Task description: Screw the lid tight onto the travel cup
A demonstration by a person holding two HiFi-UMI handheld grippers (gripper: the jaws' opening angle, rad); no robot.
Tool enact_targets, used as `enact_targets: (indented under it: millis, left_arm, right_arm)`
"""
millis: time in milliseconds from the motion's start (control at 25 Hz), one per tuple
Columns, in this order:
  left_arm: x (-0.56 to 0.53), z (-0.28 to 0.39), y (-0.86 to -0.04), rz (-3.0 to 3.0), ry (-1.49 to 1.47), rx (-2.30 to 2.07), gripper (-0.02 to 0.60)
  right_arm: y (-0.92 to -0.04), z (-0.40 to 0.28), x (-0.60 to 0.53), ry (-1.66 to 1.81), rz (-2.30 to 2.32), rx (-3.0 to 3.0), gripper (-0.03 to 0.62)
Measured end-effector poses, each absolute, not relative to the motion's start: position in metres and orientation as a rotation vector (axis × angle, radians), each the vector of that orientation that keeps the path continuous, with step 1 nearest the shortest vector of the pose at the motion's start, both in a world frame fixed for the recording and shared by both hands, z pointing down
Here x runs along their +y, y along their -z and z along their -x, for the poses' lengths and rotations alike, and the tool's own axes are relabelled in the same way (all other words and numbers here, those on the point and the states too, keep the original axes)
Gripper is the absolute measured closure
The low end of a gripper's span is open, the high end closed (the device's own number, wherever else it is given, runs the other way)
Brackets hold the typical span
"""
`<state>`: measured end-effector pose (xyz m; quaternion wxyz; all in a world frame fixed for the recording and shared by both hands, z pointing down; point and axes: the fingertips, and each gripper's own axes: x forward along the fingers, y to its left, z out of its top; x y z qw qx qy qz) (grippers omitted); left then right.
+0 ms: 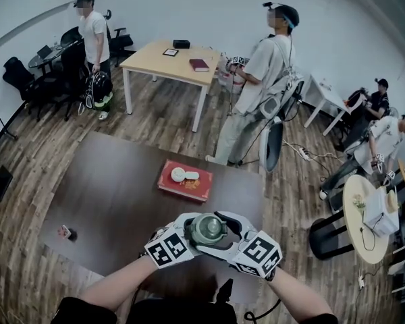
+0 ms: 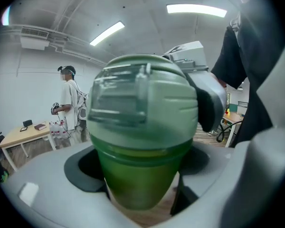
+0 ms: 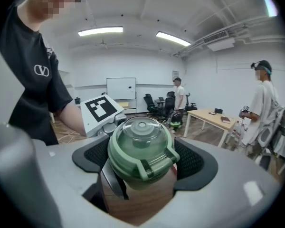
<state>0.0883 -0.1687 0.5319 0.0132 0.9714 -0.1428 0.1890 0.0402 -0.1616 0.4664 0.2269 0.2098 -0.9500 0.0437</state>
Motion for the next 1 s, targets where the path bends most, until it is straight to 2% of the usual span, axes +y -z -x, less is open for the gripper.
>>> enact_targets:
  millis: [320,480,640,800,1000]
  left_arm:
    - [-0.158,-0.092,-0.535,-3.015,-0.617,-0.420,0.172]
    - [-0.155,-0.097,-0.537,-3.009,-0.576,-0.401,0.172]
    - [-0.155,-0.092,-0.531,-3.010,-0.560,-0.393,0.172]
    - [-0.151,-0.086,-0.525,-3.009,-0.540,-0.362,0.172]
    - [-0.143,-0.086,-0.516,-3.011,-0.526,-0.309,0.172]
  right_arm:
    - [-0.465,-0.050,-0.157,-0.270,-1.219,-2.559,0.158]
    - [-0.466,-0.055,-0.154,-0.219,-1.383,-2.540,0.157]
    - [-0.449,-0.056,-0.142,-0.059,-1.137,-2.716,0.155]
    - [-0.437,-0.072,-0.137,-0.065,-0.743,-2.860,0.157]
    - [-0.438,-0.060,-0.131,0.064,-0.357,-2.786,0.158]
